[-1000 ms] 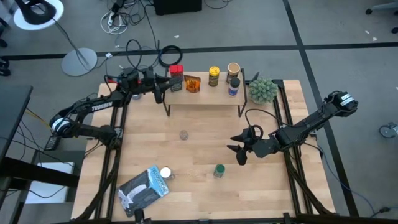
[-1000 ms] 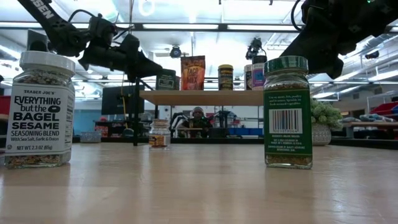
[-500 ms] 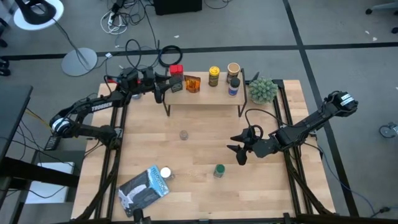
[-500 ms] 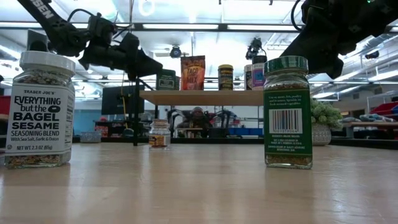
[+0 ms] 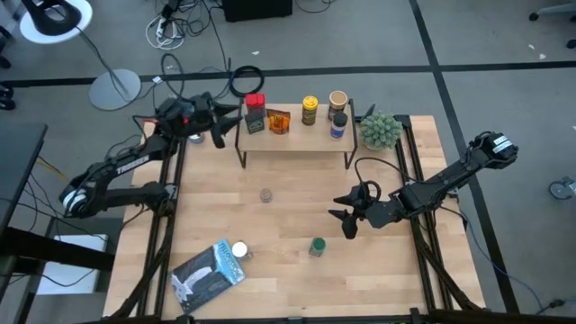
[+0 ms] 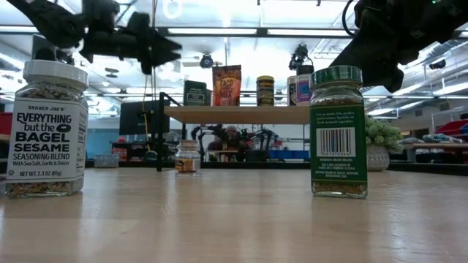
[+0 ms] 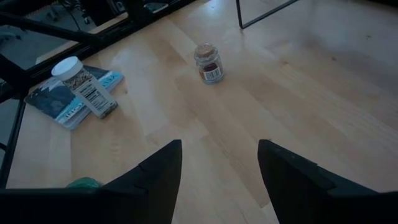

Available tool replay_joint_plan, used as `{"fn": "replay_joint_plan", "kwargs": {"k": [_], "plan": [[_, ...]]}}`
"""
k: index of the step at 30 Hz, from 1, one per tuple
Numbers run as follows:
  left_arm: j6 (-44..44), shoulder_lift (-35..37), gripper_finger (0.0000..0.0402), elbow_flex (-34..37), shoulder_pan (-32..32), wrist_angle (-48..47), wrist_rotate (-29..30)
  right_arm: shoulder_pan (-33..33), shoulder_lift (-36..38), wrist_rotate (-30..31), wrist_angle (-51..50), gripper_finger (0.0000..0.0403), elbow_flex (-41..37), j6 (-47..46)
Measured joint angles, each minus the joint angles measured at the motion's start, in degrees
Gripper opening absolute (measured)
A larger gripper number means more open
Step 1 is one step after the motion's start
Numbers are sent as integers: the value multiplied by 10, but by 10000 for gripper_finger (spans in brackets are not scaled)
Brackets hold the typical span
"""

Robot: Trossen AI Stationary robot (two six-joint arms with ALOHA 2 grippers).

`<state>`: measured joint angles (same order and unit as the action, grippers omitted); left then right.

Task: Shelf spices
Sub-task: Put the brown seasoning on the shelf

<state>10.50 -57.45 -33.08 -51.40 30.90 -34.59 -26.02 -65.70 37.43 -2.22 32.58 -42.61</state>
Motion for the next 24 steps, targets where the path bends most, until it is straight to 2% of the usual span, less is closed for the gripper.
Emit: {"fn": "replay_joint_plan", "kwargs": {"k": [7, 10, 12, 16, 24], "plan": [[28, 55, 214, 0, 2, -14, -166, 0, 0, 0, 0, 206, 0, 9], [24, 83, 214, 0, 20, -54, -181, 0, 0, 0, 0, 199, 0, 7], [-5, 112, 214, 14, 38, -82, -158, 0, 0, 0, 0, 192, 0, 7], [-25, 194, 214, 83, 85, -88, -59, 0, 0, 0, 0, 177, 0, 6], [15, 375, 214, 253, 219, -79, 74, 0, 0, 0, 0, 153, 0, 7]]}}
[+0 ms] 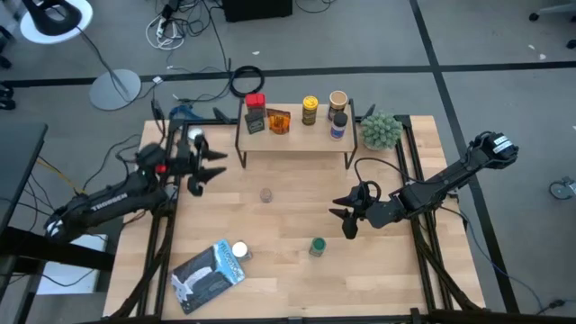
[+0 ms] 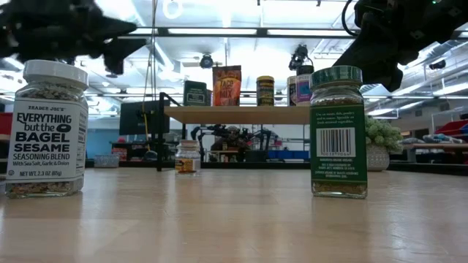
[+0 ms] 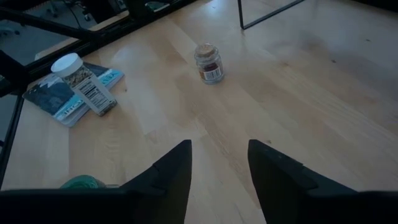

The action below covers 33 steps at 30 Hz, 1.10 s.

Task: Shelf spices
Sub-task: Put the brown seasoning on the shelf

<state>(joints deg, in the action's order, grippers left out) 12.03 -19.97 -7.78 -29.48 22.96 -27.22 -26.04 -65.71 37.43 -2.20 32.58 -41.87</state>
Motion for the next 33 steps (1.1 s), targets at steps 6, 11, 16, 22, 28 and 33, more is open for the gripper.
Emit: {"fn": "replay_joint_plan", "kwargs": {"k": [6, 11, 16, 22, 28, 33], "plan": [[-21, 60, 214, 59, 125, 4, 156, 3, 0, 0, 7, 126, 0, -4], [-57, 51, 214, 59, 208, -13, 251, 3, 0, 0, 24, 105, 0, -3], [-68, 40, 214, 59, 255, -31, 305, 3, 0, 0, 24, 81, 0, 0], [-74, 39, 214, 59, 266, -33, 305, 3, 0, 0, 19, 13, 0, 22], [-59, 39, 214, 59, 266, -58, 301, 3, 0, 0, 21, 9, 0, 25], [-58, 39, 214, 59, 266, -55, 304, 10, 0, 0, 29, 4, 0, 25]]}}
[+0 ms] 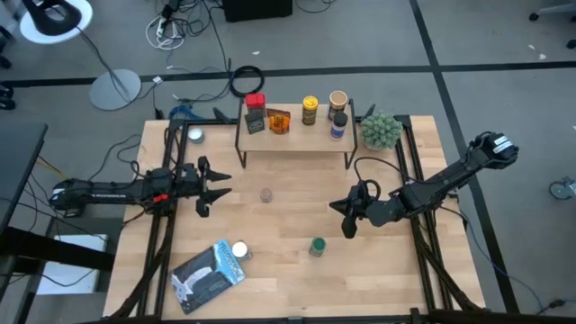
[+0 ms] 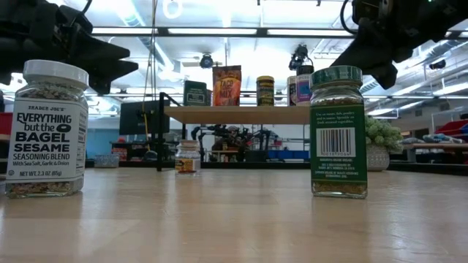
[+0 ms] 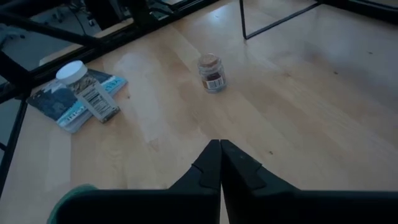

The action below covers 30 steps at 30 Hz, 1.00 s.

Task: Shelf spices
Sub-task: Put the brown seasoning on the shelf

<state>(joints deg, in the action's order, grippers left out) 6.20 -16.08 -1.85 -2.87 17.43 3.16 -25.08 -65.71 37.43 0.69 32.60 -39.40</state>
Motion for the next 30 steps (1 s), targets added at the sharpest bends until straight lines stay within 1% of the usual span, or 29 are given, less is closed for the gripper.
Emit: {"fn": "replay_joint_plan", "kwargs": {"k": [8, 13, 23, 28, 30], "plan": [[-10, 0, 214, 0, 0, 3, 0, 1, 0, 0, -5, 2, 1, 7], [-14, 0, 214, 0, 0, 29, 1, 2, 0, 0, -7, 2, 1, 7], [-16, 0, 214, 0, 0, 25, 1, 8, 0, 0, -6, 2, 1, 12], [-15, 0, 214, 0, 0, 24, 1, 16, 0, 0, -7, 4, 1, 53], [-15, 0, 214, 0, 0, 24, 1, 21, 0, 0, -6, 6, 1, 54]]}}
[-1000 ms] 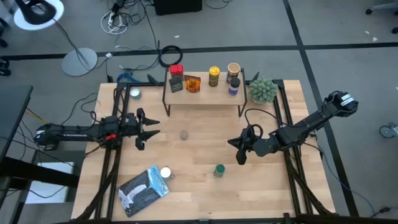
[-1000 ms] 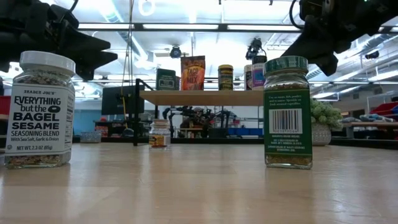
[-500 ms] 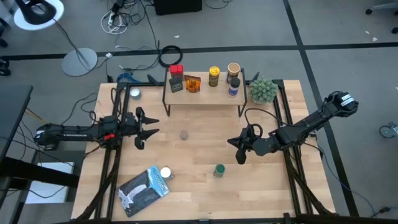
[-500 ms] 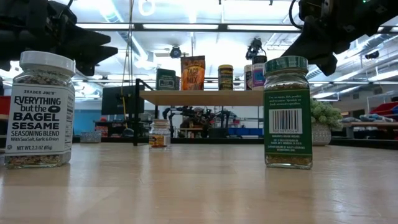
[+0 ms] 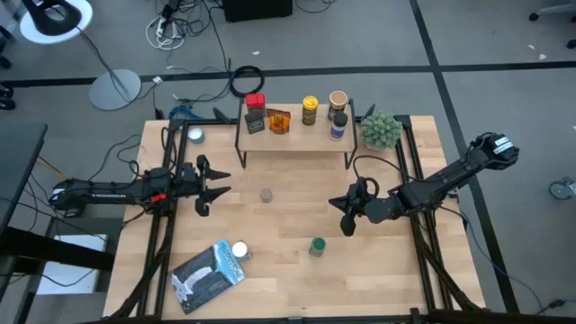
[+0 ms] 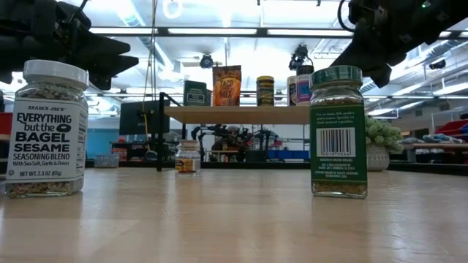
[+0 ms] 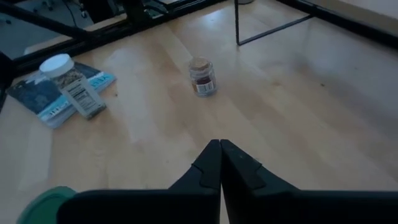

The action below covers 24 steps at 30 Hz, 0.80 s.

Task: Shelf spices
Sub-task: Put the brown seasoning on the shelf

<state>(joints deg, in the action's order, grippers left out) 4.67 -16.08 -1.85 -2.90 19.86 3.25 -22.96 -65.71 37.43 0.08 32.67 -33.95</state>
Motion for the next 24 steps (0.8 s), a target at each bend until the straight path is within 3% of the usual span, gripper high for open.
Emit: {"fn": "replay_joint_plan", "kwargs": {"k": [12, 24], "plan": [[0, 0, 214, 0, 0, -1, 0, 29, 0, 0, 45, 2, 0, -3], [1, 0, 214, 0, 0, -1, 0, 31, 0, 0, 40, 1, 26, 67]]}}
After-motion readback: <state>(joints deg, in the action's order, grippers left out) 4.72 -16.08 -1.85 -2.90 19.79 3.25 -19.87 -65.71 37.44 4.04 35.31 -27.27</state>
